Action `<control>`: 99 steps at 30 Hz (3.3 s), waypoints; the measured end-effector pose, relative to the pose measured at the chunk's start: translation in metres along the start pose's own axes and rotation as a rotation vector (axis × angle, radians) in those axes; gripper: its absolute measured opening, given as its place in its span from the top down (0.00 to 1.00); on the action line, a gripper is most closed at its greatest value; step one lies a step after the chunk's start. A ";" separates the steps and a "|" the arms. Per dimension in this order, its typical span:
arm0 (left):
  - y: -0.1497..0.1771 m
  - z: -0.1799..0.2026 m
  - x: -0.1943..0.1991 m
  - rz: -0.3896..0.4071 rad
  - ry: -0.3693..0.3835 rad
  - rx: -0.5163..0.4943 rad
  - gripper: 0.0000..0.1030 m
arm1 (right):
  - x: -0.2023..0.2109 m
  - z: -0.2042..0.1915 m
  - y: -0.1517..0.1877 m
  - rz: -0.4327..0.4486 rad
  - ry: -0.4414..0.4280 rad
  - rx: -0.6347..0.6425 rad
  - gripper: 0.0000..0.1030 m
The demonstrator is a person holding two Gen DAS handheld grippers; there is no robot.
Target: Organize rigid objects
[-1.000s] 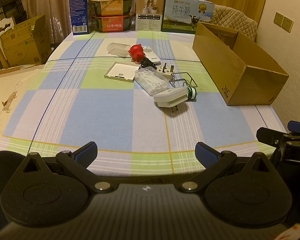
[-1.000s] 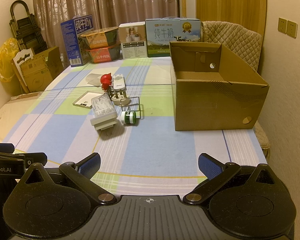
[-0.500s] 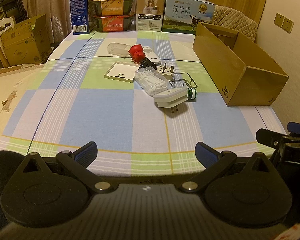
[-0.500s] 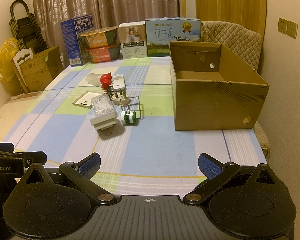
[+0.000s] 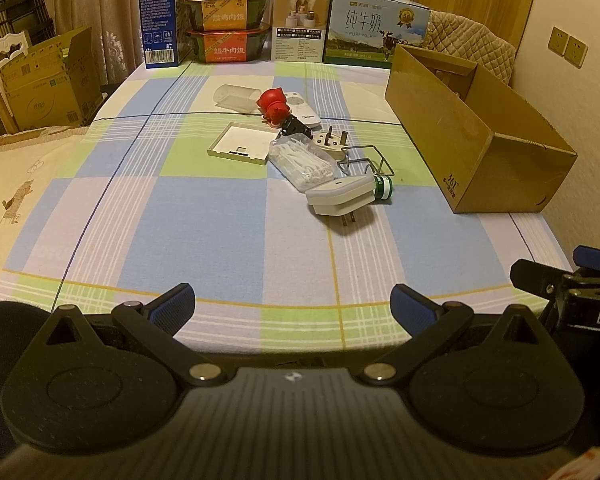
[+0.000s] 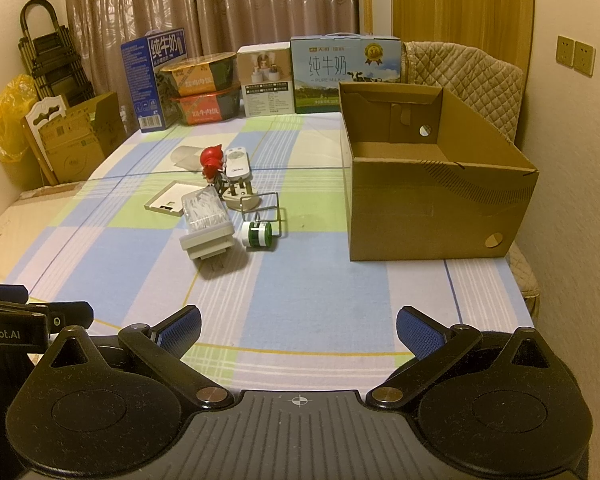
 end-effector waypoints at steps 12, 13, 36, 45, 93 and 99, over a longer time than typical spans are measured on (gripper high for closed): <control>0.000 0.005 -0.001 0.001 0.002 -0.001 0.01 | -0.001 -0.001 0.000 -0.002 -0.006 -0.004 0.02; -0.002 0.003 -0.001 0.002 0.002 -0.001 0.01 | -0.001 -0.002 0.000 -0.003 -0.009 -0.004 0.02; -0.057 0.014 -0.096 -0.046 0.194 0.001 0.01 | -0.078 0.018 -0.015 -0.025 -0.066 0.014 0.02; -0.069 0.038 -0.141 -0.053 0.260 0.044 0.01 | -0.111 0.040 -0.015 -0.074 -0.060 -0.023 0.17; -0.074 -0.004 -0.164 -0.035 0.184 0.106 0.28 | -0.211 0.018 -0.057 -0.066 -0.029 0.023 0.72; -0.077 0.004 -0.155 -0.013 0.191 0.082 0.28 | -0.197 0.016 -0.054 -0.070 -0.033 0.021 0.72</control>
Point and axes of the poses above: each gripper's, at about its wrist camera, not at the fingertips, and x roughly against the way its jaws point, z to its right, y to its underside, the point moved 4 cm from there along -x, roughly the way its jaws point, and after that the axes turned 15 degrees about -y, right-handed, at the moved point
